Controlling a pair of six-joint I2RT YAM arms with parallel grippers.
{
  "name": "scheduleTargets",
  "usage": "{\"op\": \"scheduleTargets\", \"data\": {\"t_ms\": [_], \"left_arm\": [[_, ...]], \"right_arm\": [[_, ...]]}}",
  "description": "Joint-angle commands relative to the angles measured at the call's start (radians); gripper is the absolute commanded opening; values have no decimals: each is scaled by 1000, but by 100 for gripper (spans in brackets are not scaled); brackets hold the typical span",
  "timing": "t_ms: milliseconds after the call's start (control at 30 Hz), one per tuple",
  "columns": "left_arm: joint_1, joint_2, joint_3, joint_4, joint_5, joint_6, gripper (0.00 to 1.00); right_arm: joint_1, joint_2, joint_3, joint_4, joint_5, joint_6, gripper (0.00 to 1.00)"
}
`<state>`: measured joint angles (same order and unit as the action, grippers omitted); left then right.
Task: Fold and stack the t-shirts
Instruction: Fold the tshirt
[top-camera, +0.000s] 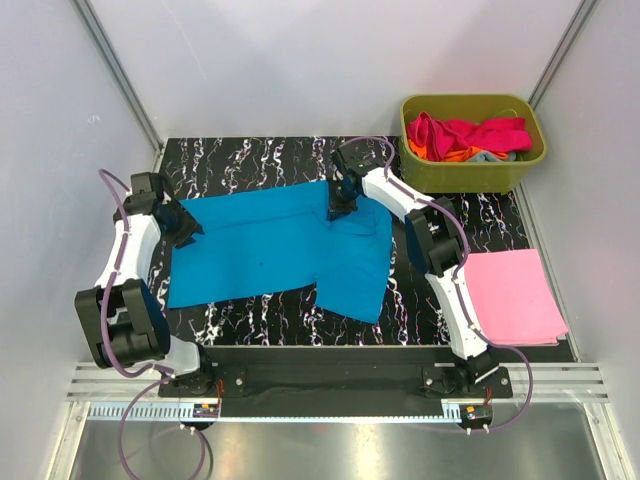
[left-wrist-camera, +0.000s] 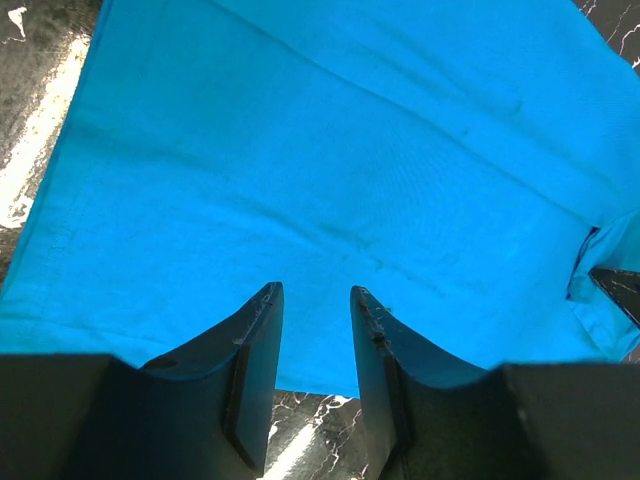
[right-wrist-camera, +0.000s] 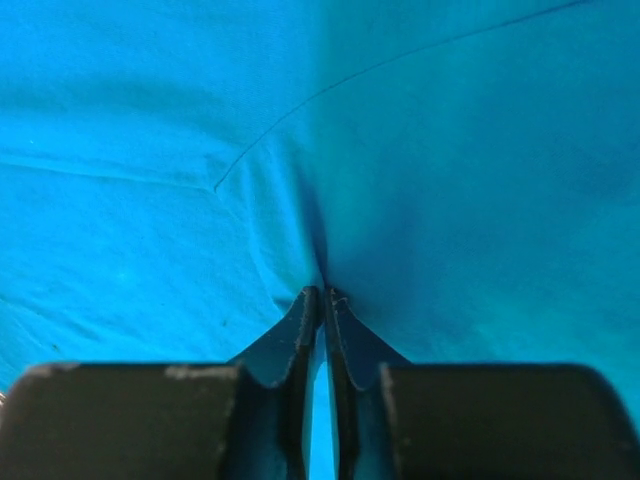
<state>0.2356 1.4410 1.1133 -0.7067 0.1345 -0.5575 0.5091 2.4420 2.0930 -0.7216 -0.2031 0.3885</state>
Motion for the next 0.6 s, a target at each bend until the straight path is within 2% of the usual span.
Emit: {"op": "scheduleTargets", "data": {"t_ms": [0,167,200,300,400,433,567], "left_arm": [[-1,-11,7,13,11,1,38],[-1,-37,-56,10,-10,-15,38],[-1,-57,-88,9,-30,-21,38],[-1,-82,-148,10,-62,-42,37],[-1,-100,-176,10,-65,-55,37],[-1,-103,-182,13,-64,-55,37],[-2,-106,-173,19,-47,-39,37]], "right_arm": [[9,5,9,25,-4,-43,15],[6,-64,25,1,31,-54,37],[5,-78,27,-7,39,-54,46],[-7,-133,27,-27,83,-60,61],[-29,-162,25,-38,129,-63,67],[-47,-159,28,-38,149,-69,72],[-89,-98,123,-56,185,-69,74]]}}
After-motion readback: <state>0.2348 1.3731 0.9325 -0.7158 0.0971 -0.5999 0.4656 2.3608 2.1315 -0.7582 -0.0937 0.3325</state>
